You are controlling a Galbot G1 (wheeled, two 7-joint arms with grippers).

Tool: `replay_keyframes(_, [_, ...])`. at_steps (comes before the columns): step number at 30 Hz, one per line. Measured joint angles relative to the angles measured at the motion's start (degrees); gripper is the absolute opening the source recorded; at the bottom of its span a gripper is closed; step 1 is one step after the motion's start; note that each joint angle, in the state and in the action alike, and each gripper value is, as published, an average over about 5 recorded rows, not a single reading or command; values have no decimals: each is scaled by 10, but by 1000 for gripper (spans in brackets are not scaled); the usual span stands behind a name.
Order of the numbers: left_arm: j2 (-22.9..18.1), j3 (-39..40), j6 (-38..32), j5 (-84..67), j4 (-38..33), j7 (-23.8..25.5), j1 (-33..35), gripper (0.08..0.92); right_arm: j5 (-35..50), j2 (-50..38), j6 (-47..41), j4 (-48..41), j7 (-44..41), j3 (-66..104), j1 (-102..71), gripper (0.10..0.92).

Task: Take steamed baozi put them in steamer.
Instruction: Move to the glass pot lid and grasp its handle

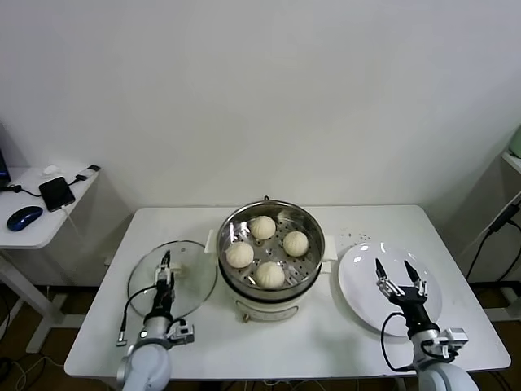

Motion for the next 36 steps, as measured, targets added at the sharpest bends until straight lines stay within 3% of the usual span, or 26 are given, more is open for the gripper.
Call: replay_keyframes(36, [12, 1, 2, -17, 113, -36, -95, 823, -4, 8, 5, -10, -1, -1, -9, 823])
